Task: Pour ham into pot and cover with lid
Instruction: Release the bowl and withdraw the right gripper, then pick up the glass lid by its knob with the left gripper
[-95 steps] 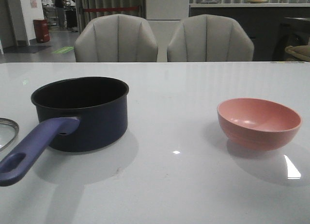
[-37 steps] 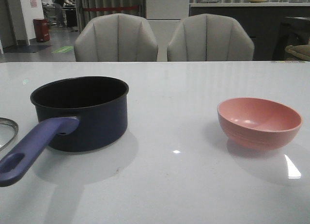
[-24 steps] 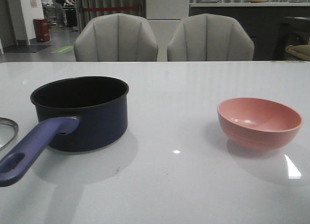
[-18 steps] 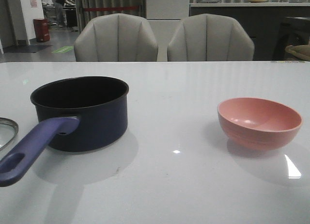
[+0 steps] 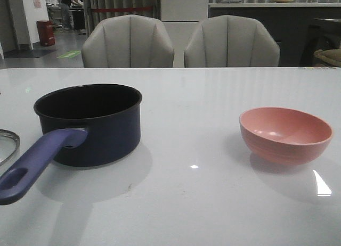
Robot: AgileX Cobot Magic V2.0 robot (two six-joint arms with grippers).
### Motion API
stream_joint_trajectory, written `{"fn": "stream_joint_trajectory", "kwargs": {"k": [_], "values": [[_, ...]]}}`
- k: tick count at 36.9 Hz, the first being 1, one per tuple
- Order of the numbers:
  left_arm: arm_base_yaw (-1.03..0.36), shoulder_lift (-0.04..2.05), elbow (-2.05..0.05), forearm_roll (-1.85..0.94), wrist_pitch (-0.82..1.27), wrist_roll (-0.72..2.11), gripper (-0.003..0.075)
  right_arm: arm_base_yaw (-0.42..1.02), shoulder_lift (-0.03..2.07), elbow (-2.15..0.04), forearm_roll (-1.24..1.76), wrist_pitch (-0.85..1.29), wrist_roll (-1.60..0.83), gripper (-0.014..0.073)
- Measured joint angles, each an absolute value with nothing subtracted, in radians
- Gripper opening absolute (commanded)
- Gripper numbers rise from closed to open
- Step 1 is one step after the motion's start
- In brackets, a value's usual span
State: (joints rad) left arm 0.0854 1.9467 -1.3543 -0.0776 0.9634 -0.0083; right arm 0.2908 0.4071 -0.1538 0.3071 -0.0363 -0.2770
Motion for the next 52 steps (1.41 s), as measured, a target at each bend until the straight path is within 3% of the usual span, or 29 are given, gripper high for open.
{"fn": "stream_joint_trajectory", "kwargs": {"k": [8,16,35,52], "values": [[0.085,1.925,-1.39,-0.074,0.987,-0.008,0.0258,0.291,0.407,-0.154,0.307,-0.036,-0.277,0.0167],[0.058,1.805,-1.553,-0.068,1.076,-0.008,0.0258,0.291,0.407,-0.154,0.307,-0.036,-0.277,0.0167],[-0.36,1.866,-1.679,-0.083,1.164,0.009,0.0262,0.291,0.407,-0.154,0.307,-0.036,-0.277,0.0167],[-0.383,1.944,-1.721,-0.087,1.116,0.009,0.0303,0.291,0.407,-0.154,0.307,-0.036,-0.277,0.0167]]}}
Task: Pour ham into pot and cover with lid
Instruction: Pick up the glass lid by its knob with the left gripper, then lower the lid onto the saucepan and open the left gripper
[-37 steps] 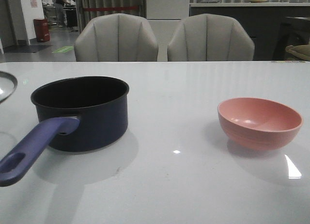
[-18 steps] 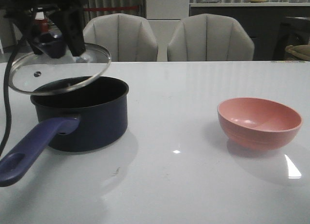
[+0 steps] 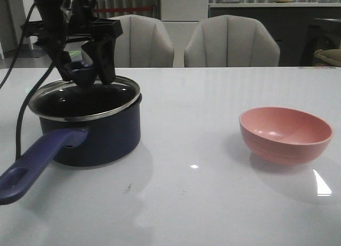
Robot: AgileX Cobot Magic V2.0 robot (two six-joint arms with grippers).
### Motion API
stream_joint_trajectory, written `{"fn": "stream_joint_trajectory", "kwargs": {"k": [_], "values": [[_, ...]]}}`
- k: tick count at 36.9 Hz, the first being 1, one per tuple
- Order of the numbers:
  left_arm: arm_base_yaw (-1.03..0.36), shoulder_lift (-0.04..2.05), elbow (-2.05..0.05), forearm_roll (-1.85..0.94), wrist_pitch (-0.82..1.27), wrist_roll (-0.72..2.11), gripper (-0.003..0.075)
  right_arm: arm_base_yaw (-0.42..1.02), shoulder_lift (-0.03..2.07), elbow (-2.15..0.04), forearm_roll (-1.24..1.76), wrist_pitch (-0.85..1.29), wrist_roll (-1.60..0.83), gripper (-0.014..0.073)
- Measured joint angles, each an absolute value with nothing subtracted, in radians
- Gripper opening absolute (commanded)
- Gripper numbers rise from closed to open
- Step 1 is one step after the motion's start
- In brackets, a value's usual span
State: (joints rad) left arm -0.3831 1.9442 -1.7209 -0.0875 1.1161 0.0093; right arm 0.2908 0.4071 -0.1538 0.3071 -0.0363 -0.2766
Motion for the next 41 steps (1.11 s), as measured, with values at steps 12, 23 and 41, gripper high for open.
{"fn": "stream_joint_trajectory", "kwargs": {"k": [12,23,41], "values": [[-0.383,2.005,-1.775,-0.087,1.113,0.0,0.0303,0.291,0.407,-0.154,0.307,-0.036,-0.277,0.0167],[-0.383,2.009,-1.79,-0.074,1.163,0.0,0.0304,0.291,0.407,-0.154,0.307,-0.036,-0.277,0.0167],[-0.38,2.02,-1.854,-0.071,1.24,0.0,0.0304,0.291,0.407,-0.154,0.307,-0.036,-0.275,0.0167]]}}
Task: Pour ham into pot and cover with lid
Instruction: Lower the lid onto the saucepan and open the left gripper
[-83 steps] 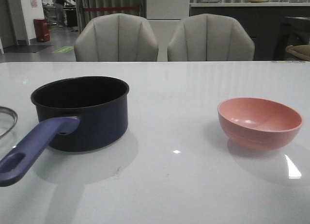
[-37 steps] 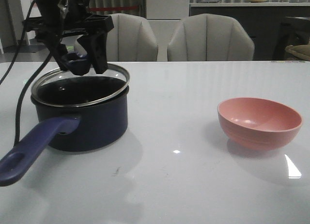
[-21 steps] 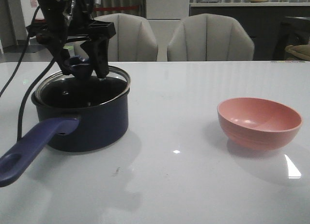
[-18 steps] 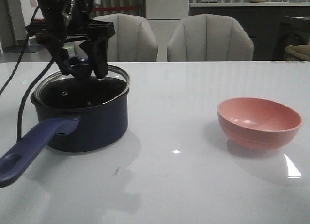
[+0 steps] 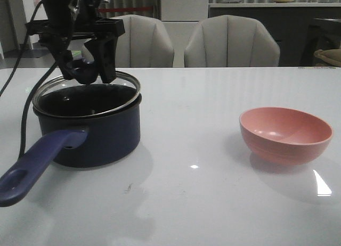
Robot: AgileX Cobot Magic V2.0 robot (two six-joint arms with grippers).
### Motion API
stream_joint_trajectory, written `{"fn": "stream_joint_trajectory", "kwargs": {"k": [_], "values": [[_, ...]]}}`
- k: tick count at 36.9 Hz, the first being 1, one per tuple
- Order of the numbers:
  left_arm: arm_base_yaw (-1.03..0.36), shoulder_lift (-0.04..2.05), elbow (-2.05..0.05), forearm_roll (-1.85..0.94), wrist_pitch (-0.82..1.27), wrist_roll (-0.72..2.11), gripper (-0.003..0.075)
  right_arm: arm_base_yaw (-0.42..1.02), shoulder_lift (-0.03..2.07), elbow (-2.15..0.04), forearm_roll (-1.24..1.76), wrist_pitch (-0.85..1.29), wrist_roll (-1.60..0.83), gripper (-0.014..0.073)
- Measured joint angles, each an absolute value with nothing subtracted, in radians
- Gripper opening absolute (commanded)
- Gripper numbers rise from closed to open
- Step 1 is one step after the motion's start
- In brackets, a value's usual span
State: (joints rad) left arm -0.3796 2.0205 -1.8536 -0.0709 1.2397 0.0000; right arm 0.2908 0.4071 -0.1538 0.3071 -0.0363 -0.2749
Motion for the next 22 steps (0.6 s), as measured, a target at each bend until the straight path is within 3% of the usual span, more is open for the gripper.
{"fn": "stream_joint_trajectory", "kwargs": {"k": [6,13,16,22], "values": [[-0.38,2.022,-1.855,-0.081,1.242,0.0,0.0309,0.291,0.407,-0.154,0.307,-0.036,-0.275,0.0167],[-0.38,2.022,-1.855,-0.084,1.242,0.0,0.0515,0.291,0.407,-0.154,0.307,-0.036,-0.275,0.0167],[-0.38,2.024,-1.855,-0.086,1.242,0.0,0.057,0.291,0.407,-0.154,0.307,-0.036,-0.275,0.0167],[-0.38,2.024,-1.857,-0.086,1.242,0.0,0.0586,0.291,0.407,-0.154,0.307,-0.036,-0.275,0.0167]]}}
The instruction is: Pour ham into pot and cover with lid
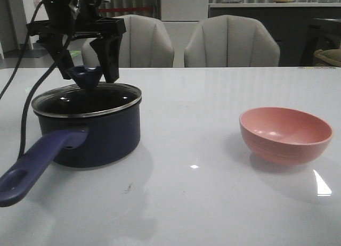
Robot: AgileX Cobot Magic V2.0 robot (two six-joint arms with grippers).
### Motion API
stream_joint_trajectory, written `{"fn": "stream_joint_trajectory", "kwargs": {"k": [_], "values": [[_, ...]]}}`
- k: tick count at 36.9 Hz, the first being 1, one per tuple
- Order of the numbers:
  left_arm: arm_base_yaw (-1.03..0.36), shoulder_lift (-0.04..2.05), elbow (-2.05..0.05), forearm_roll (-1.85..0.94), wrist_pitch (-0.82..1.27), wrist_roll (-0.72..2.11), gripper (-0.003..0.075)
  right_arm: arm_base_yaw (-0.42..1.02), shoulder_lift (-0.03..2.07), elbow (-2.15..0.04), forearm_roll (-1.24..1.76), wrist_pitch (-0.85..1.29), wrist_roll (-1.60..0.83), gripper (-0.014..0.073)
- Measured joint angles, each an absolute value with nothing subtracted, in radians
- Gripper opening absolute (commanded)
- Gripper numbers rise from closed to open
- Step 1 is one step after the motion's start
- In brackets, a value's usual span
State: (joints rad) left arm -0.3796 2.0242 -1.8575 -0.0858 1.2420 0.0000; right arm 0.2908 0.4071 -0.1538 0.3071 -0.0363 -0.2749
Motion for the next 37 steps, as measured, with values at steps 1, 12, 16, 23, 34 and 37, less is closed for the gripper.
{"fn": "stream_joint_trajectory", "kwargs": {"k": [1,12,16,23,34,37], "values": [[-0.38,2.024,-1.858,-0.086,1.242,0.0,0.0585,0.291,0.407,-0.154,0.307,-0.036,-0.275,0.0167],[-0.377,1.837,-1.847,-0.072,1.24,0.0,0.0585,0.291,0.407,-0.154,0.307,-0.036,-0.275,0.0167],[-0.377,1.729,-1.79,-0.071,1.207,0.0,0.0585,0.291,0.407,-0.154,0.307,-0.036,-0.275,0.0167],[-0.377,1.458,-1.516,-0.071,1.043,0.0,0.0585,0.291,0.407,-0.154,0.307,-0.036,-0.275,0.0167],[-0.377,0.941,-0.978,-0.071,0.714,0.0,0.0583,0.291,0.407,-0.154,0.307,-0.036,-0.275,0.0167],[-0.377,0.788,-0.824,-0.071,0.627,0.0,0.054,0.291,0.407,-0.154,0.307,-0.036,-0.275,0.0167]]}}
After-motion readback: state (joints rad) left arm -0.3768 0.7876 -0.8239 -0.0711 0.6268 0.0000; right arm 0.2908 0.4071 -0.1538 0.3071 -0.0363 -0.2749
